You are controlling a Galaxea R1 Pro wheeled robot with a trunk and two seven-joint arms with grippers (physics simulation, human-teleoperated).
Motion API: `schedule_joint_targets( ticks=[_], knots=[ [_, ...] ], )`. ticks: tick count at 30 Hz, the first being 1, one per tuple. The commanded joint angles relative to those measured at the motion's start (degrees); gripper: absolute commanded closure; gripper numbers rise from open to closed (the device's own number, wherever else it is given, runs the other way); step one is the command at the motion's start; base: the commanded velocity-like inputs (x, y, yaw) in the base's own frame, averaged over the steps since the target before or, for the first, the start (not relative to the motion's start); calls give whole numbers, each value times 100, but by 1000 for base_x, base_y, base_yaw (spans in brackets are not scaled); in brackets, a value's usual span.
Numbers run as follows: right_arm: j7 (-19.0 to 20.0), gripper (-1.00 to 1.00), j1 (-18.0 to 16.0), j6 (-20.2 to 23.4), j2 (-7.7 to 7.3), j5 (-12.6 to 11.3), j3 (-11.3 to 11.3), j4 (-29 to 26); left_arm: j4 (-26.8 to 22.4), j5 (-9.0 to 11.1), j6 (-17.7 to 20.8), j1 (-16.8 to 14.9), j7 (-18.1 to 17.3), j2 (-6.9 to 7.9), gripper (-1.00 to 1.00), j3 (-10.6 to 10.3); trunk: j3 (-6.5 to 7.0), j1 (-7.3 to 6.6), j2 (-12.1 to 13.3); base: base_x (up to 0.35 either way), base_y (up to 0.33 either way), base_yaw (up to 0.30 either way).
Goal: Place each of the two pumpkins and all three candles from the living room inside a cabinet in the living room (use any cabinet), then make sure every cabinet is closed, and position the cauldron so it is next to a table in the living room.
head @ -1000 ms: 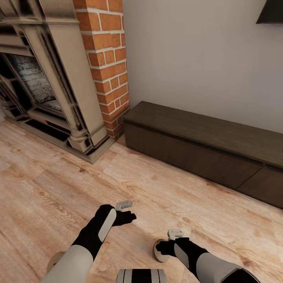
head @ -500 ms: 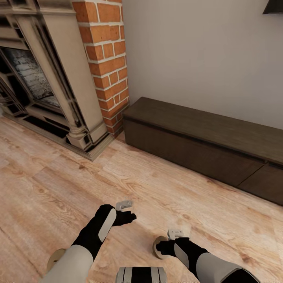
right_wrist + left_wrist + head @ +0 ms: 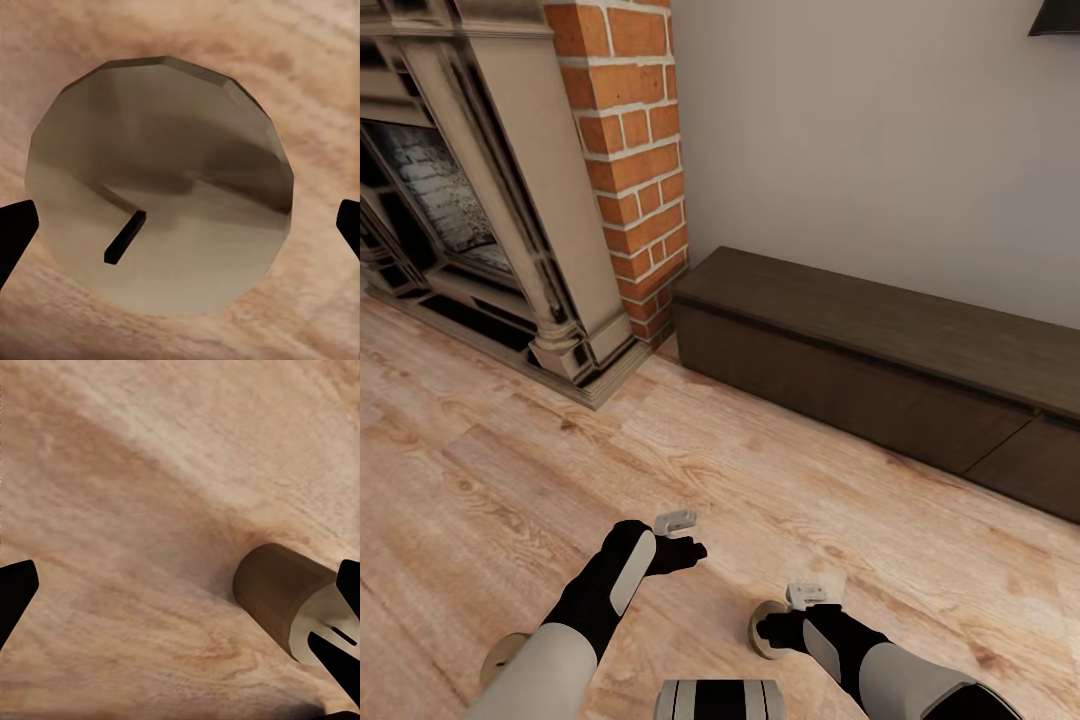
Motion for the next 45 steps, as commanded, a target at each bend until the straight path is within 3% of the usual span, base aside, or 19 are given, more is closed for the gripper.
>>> schedule_joint_targets(
  ticks=[1, 26, 34, 45],
  knots=[
    [2, -100, -2, 22, -3, -53, 47, -5, -6, 61, 16, -2, 55, 2, -100, -11, -4, -1, -2, 0, 0, 0],
    [2, -100, 2, 22, -3, -53, 47, -5, -7, 61, 16, -2, 55, 3, -100, -11, -4, -1, -2, 0, 28, 0],
    [2, -100, 0, 20, -3, -51, 47, -2, -6, 61, 23, -2, 48, 1, -100, -12, -181, 20, -12, 0, 0, 0],
    [2, -100, 1, 14, -3, -51, 47, -2, -7, 61, 24, -2, 46, 3, -100, -12, -181, 20, -12, 0, 0, 0]
  ],
)
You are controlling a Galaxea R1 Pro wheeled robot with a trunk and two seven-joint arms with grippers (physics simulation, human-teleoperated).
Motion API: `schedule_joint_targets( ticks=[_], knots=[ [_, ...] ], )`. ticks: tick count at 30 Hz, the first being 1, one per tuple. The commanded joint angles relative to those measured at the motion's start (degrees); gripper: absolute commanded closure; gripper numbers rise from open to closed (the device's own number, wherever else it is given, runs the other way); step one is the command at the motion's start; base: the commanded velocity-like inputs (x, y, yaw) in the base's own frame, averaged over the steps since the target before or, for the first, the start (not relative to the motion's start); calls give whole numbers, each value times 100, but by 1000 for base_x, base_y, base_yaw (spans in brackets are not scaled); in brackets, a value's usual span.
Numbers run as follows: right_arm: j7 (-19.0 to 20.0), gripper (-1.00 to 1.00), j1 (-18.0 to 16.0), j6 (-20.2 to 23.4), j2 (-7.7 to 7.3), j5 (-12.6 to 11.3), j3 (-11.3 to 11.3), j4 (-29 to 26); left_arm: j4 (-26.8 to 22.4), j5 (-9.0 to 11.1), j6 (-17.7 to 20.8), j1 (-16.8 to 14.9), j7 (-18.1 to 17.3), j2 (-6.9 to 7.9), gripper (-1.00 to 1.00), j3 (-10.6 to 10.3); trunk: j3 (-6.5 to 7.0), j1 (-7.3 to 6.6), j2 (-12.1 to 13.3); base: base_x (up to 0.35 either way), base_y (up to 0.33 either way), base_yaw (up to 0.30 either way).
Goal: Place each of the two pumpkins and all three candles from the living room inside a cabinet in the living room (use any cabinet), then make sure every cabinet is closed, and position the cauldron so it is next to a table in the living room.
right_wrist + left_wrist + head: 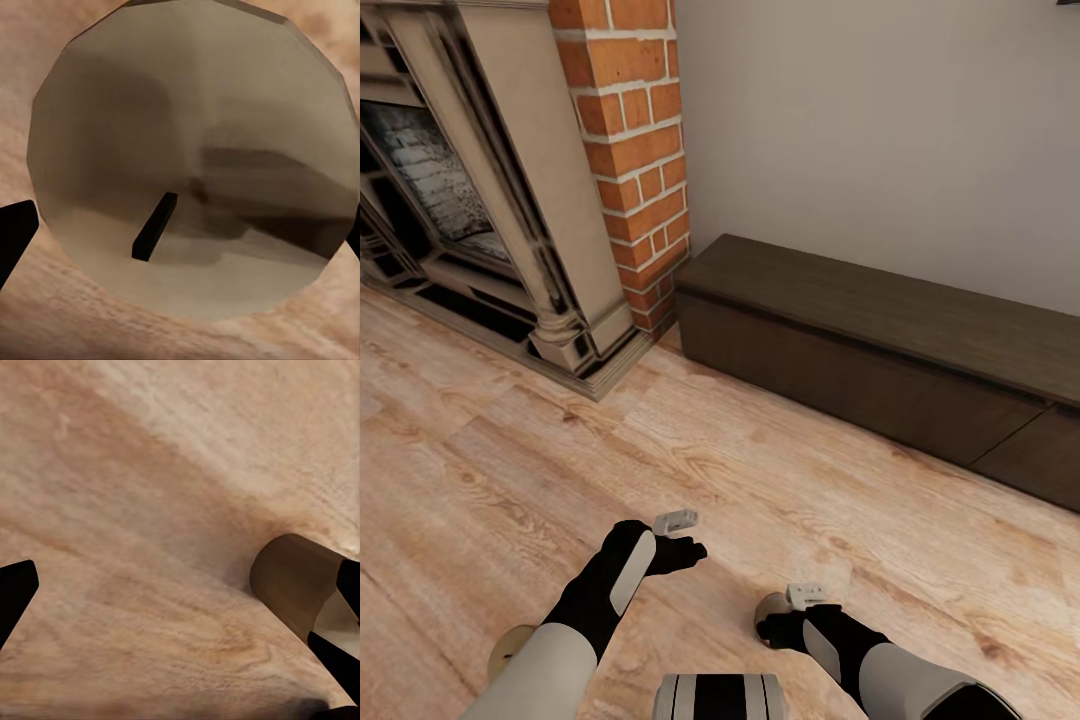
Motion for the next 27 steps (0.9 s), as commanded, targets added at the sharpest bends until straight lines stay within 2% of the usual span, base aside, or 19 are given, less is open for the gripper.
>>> schedule_joint_targets(
  ticks=[1, 6, 10, 21, 22, 27],
  knots=[
    [2, -100, -4, 22, -3, -55, 47, -6, -6, 61, 16, -2, 55, 2, -100, -10, -4, -1, -2, 0, 0, 0],
    [2, -100, -3, 22, -3, -54, 47, -6, -6, 61, 16, -2, 55, 1, -100, -9, -4, -1, -2, 0, 0, 0],
    [2, -100, -1, 22, -3, -56, 47, -7, -6, 61, 16, -2, 55, -1, -100, -11, -92, 9, -7, 0, 0, 0],
    [2, -100, 2, 17, -3, -57, 47, -8, -6, 61, 16, -2, 55, 2, -100, -11, -92, 9, -7, 0, 0, 0],
    [2, 100, 2, 17, -3, -57, 47, -8, -6, 61, 16, -2, 55, 2, -100, -9, -92, 9, -7, 0, 0, 0],
    [2, 100, 3, 16, -3, -57, 47, -5, -6, 61, 16, -2, 55, 2, -100, -10, -92, 9, -7, 0, 0, 0]
  ],
)
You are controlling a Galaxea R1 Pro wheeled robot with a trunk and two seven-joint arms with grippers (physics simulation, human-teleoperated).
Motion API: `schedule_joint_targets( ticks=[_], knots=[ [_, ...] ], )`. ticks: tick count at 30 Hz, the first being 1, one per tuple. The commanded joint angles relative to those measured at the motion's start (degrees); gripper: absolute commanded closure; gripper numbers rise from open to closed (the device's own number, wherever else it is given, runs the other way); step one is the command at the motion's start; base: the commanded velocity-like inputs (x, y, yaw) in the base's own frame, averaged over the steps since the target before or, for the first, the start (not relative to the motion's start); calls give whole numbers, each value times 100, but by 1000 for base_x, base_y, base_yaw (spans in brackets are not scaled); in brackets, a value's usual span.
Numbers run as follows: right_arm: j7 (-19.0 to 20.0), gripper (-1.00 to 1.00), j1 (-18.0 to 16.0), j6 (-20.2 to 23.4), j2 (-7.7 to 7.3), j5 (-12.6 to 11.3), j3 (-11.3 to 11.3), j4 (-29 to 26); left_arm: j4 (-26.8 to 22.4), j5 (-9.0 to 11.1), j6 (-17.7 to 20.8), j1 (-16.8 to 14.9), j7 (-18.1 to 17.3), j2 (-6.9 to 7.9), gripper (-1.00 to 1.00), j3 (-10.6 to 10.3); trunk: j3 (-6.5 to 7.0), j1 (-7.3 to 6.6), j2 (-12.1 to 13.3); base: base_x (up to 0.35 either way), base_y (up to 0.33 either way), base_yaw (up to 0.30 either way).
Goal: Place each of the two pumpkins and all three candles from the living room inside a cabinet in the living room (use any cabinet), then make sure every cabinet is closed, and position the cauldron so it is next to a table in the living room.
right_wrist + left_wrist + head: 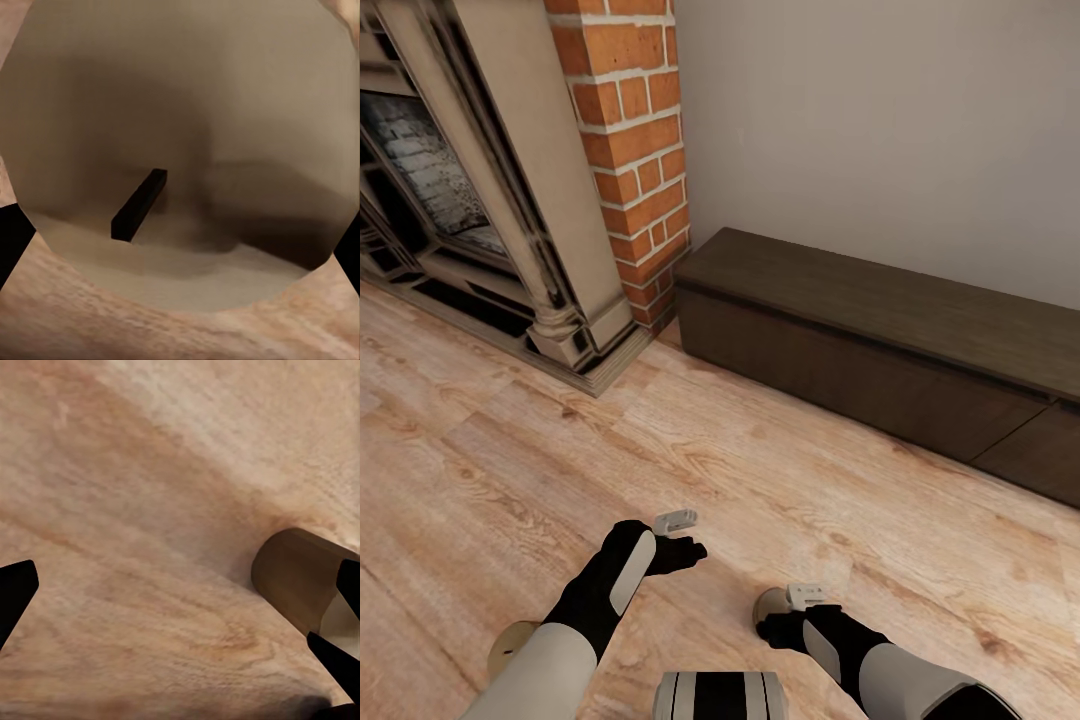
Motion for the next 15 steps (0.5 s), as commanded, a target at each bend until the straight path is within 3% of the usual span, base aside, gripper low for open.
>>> schedule_joint_targets(
  ticks=[1, 15],
  knots=[
    [-1, 100, -3, 21, -3, -53, 50, -6, -7, 61, 16, -2, 55, 2, -100, -10, -4, -1, -1, 0, 0, 0],
    [-1, 100, -4, 20, -3, -53, 50, -3, -7, 61, 16, -2, 55, 2, -100, -6, -4, -1, -1, 0, 0, 0]
  ],
)
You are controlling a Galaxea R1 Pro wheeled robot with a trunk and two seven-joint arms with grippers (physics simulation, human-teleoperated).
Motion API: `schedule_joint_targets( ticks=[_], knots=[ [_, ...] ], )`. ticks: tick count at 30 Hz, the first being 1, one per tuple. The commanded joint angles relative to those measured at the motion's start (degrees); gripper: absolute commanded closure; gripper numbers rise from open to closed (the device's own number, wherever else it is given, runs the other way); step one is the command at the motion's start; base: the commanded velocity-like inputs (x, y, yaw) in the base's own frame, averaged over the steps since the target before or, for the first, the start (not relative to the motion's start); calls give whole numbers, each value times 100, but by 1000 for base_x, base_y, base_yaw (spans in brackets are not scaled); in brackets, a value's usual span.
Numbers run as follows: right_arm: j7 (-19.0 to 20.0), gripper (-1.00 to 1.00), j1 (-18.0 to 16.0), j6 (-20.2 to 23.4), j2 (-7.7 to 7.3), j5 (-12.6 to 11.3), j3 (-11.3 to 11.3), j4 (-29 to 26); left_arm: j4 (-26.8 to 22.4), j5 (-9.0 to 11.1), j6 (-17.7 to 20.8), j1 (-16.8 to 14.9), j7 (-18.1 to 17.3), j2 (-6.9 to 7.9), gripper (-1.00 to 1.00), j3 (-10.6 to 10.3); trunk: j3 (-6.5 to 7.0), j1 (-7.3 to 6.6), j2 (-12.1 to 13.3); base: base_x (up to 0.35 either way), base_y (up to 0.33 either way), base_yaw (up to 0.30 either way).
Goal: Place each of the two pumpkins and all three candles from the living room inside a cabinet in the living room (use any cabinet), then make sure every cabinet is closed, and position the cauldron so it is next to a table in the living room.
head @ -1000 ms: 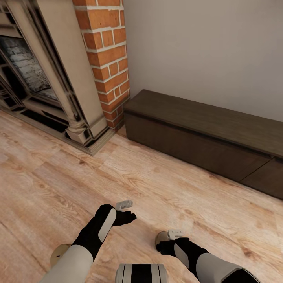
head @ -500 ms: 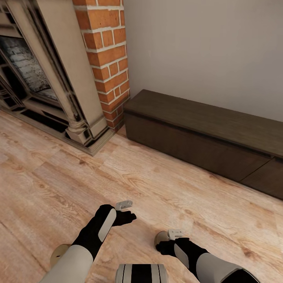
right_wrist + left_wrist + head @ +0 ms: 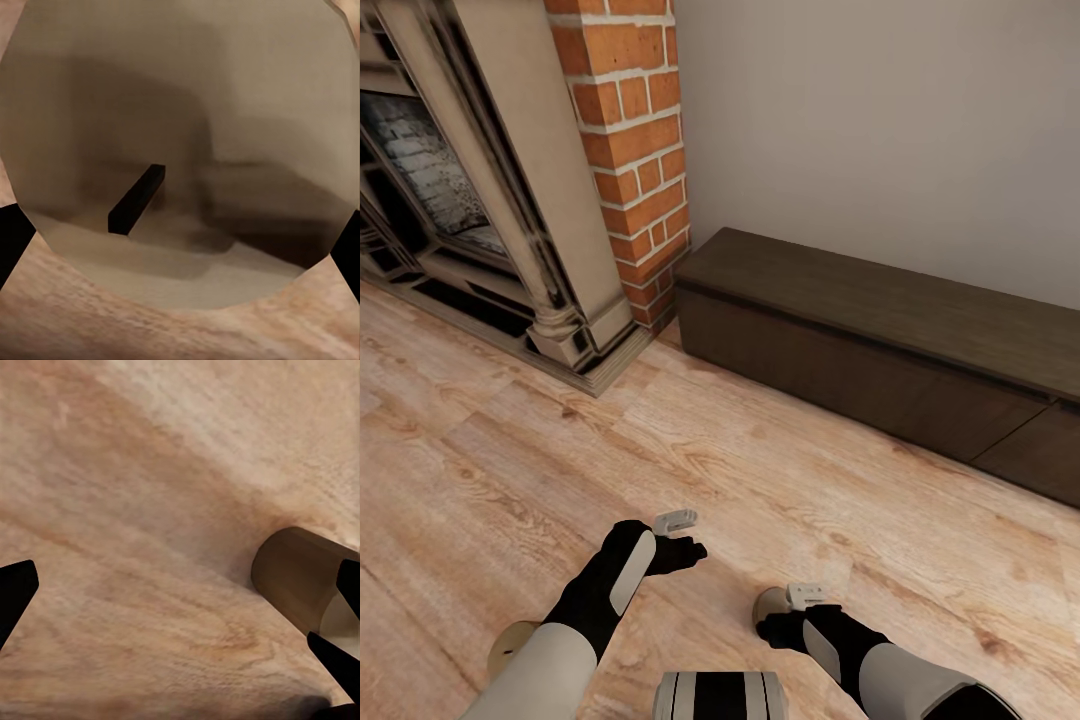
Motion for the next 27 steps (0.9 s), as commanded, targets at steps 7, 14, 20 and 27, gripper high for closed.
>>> schedule_joint_targets(
  ticks=[7, 14, 20, 27],
  knots=[
    [-1, 100, 0, 23, -3, -51, 46, -8, -7, 61, 16, -2, 55, 2, -100, -13, -4, -1, -1, 0, 0, 0],
    [-1, 100, -2, 22, -3, -51, 46, -8, -7, 61, 16, -2, 55, 2, -100, -13, -4, -1, -1, 0, 0, 0],
    [-1, 100, 0, 22, -3, -51, 46, -9, -7, 61, 16, -2, 55, 0, -100, -17, 107, -14, 5, 0, 0, 0],
    [-1, 100, 0, 22, -3, -51, 43, -9, 0, 61, 16, -2, 55, 2, -100, -18, 262, -32, 15, 0, 0, 0]
  ],
)
